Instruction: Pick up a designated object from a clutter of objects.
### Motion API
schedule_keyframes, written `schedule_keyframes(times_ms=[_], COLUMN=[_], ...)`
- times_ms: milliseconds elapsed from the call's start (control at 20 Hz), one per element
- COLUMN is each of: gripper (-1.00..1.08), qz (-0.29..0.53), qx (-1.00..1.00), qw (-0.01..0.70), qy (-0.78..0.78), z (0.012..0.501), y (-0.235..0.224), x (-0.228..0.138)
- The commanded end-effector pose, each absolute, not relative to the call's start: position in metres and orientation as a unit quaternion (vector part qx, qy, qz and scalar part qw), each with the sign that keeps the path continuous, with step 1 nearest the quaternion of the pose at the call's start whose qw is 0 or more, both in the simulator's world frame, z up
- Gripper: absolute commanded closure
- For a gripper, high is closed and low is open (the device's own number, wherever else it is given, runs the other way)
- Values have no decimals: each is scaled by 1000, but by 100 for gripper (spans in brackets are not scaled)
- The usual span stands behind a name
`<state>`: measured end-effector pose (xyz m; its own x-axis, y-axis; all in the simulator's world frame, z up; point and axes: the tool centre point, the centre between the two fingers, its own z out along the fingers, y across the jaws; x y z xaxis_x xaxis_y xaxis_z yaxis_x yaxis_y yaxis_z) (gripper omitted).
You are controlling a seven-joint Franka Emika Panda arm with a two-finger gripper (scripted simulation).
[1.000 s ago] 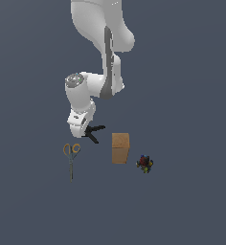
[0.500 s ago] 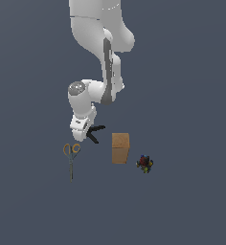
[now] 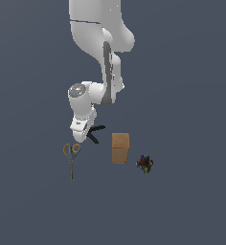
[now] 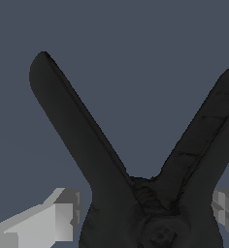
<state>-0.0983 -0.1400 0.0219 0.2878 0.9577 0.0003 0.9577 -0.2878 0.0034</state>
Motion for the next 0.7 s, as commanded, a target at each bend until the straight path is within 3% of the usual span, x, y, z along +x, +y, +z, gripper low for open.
schedule_keyframes(times_ms=[0, 650], gripper=[108, 108], qz=[0, 1], qx=[802, 802], qw=[0, 1], qy=[597, 597], z=[20, 36], y=[-140, -135], x=[-99, -96])
